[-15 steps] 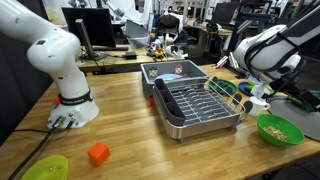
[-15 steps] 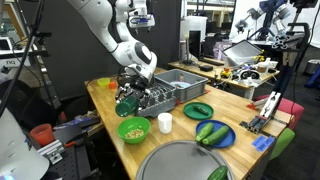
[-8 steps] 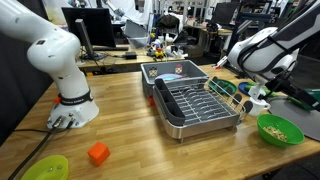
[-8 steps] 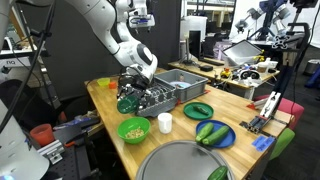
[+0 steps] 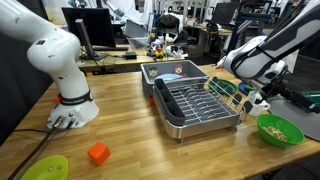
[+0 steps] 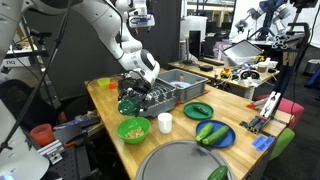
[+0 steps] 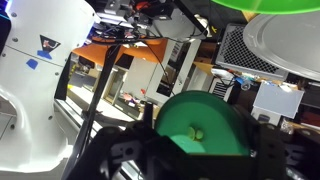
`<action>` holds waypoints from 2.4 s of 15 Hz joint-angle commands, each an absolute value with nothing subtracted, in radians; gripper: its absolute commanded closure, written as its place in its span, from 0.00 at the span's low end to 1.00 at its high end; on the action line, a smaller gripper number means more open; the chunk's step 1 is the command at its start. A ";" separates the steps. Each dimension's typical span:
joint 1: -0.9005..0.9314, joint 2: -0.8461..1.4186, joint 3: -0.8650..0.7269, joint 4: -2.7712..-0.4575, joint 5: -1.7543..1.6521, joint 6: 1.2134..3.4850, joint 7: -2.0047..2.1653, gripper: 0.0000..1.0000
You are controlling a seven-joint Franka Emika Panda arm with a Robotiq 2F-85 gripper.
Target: Pour the contents of the green cup into the bowl
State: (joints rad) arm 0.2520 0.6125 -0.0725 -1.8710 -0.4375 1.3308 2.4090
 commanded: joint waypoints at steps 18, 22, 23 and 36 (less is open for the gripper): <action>0.101 0.459 -0.056 -2.013 -0.374 1.644 2.298 0.48; 0.050 0.364 -0.068 -2.119 -0.315 1.798 2.200 0.48; 0.038 0.338 -0.070 -2.146 -0.298 1.833 2.173 0.48; -0.117 0.125 -0.137 -2.372 0.028 2.243 1.575 0.48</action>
